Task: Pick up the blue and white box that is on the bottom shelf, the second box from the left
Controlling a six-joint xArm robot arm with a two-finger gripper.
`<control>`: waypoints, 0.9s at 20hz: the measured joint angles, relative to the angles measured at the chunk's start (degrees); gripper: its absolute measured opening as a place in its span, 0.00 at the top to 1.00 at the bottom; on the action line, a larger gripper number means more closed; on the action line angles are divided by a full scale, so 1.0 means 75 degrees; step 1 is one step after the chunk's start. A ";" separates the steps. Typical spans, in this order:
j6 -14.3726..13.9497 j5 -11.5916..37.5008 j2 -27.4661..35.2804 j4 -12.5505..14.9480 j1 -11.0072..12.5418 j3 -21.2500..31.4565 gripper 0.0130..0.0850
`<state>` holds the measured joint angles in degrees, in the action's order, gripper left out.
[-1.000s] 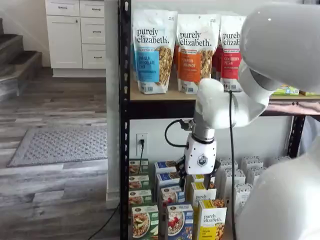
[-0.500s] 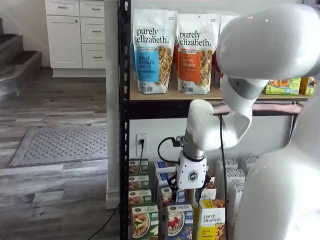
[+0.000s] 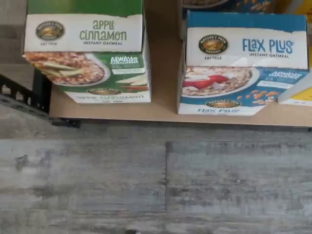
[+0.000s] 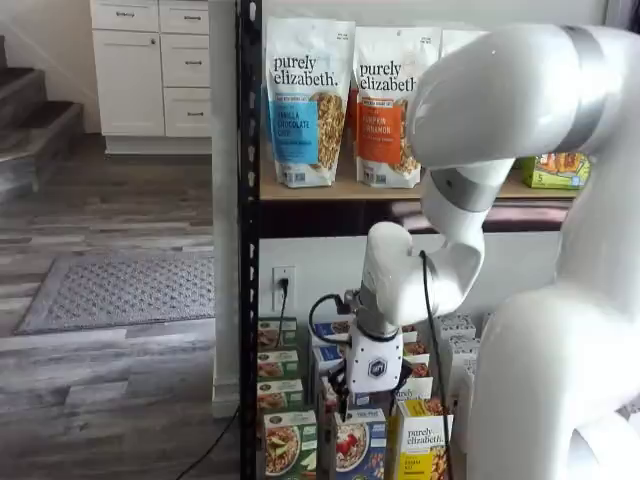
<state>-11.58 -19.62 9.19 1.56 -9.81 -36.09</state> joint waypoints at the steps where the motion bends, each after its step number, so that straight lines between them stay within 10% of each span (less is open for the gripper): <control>1: -0.0087 0.0075 0.0104 0.0108 0.0015 -0.0049 0.00; 18: -0.0819 0.0894 0.1801 0.1417 0.0557 -0.1124 0.00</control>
<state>-17.73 -12.92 22.70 12.19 -5.63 -44.52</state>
